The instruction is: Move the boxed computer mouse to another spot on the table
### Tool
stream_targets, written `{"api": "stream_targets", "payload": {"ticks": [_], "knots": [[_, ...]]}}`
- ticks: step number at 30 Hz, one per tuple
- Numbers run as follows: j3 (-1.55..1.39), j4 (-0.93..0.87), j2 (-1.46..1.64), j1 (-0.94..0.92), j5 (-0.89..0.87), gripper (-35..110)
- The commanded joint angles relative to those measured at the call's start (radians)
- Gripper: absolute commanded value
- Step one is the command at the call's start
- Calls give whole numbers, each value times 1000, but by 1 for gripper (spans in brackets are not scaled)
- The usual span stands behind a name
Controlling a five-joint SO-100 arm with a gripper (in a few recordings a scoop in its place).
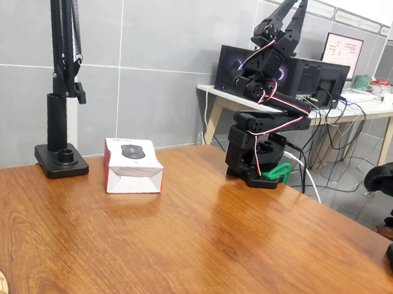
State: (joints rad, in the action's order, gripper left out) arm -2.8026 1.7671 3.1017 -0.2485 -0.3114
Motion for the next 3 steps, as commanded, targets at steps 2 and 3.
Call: {"api": "stream_targets", "payload": {"ticks": [2, 3], "knots": [[2, 2, 5, -5, -6, 0], [2, 2, 5, -5, -6, 0]]}}
